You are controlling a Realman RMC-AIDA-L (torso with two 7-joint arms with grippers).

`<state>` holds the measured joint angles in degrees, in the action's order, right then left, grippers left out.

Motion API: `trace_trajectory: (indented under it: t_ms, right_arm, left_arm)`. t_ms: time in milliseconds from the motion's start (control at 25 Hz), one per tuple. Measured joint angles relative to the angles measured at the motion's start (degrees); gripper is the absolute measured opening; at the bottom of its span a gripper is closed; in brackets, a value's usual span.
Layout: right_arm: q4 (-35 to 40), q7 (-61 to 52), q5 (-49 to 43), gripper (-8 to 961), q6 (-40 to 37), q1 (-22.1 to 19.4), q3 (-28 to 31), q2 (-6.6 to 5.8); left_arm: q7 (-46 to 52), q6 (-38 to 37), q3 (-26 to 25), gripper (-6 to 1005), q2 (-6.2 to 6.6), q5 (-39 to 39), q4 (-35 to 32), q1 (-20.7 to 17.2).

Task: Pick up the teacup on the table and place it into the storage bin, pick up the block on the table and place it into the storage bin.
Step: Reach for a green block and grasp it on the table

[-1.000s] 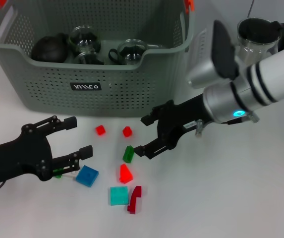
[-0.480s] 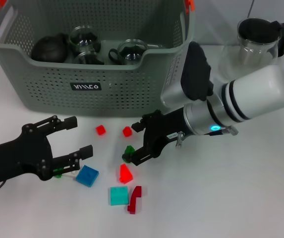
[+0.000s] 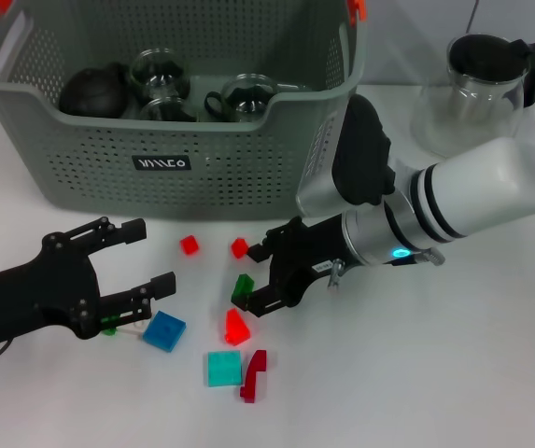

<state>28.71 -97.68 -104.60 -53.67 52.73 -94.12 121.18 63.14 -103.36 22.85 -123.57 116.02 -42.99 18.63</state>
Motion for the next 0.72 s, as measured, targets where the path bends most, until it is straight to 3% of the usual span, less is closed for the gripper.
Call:
trace_trajectory:
  t_ms: [120, 360, 720]
  right_arm:
    - [0.0, 0.0, 0.7, 758, 0.5, 0.0, -1.6, 0.05]
    - [-0.5, 0.1, 2.5, 613, 2.6, -0.1, -4.3, 0.18]
    - [-0.5, 0.2, 2.7, 615, 3.7, -0.1, -4.7, 0.24]
  left_arm:
    - [0.0, 0.1, 0.0, 797, 0.0, 0.0, 0.0, 0.0]
    - [-0.1, 0.1, 0.0, 797, 0.0, 0.0, 0.1, 0.0]
    - [-0.1, 0.1, 0.0, 798, -0.09, 0.0, 0.1, -0.2]
